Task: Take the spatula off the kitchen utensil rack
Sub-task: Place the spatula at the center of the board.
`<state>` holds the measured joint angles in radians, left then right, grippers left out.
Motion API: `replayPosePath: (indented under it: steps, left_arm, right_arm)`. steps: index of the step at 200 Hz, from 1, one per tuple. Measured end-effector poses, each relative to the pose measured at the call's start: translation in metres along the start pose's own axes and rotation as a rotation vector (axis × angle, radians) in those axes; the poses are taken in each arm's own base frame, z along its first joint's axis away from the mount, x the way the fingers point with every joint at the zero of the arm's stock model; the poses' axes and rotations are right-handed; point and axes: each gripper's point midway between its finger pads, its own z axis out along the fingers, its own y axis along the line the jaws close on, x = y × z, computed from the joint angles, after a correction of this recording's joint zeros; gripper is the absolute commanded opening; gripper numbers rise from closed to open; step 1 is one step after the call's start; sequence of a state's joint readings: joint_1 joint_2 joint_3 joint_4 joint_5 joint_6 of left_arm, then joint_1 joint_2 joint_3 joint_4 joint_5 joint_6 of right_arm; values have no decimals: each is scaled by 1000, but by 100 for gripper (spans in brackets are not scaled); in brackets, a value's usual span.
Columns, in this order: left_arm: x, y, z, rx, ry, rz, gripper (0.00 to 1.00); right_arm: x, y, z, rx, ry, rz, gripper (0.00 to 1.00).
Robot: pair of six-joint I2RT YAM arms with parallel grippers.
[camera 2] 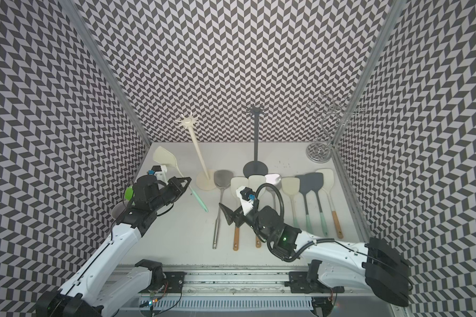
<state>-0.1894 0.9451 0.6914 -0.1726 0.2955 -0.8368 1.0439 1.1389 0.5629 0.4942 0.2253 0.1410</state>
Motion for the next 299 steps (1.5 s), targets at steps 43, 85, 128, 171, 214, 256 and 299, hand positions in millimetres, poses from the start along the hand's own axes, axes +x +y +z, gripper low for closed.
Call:
replayPosePath:
  steps: [43, 85, 128, 171, 214, 256, 299]
  left_arm:
    - [18, 28, 0, -128, 75, 192, 0]
    - [52, 38, 10, -200, 185, 319, 0]
    - [88, 59, 25, -347, 290, 415, 0]
    - [109, 79, 33, -447, 332, 466, 0]
    - [124, 105, 41, -525, 387, 482, 0]
    - [140, 122, 52, -566, 449, 498, 0]
    - [150, 128, 61, -600, 485, 530, 0]
  right_arm:
    - [34, -35, -1, 44, 168, 83, 100]
    - [32, -54, -10, 124, 175, 133, 100]
    - [14, -70, -29, 166, 89, 177, 100]
    - [0, -83, -52, 193, -17, 204, 100]
    - [-2, -92, -57, 215, -48, 221, 100]
    - [-3, -95, -57, 218, -53, 228, 100]
    - [-4, -97, -58, 224, -60, 232, 100]
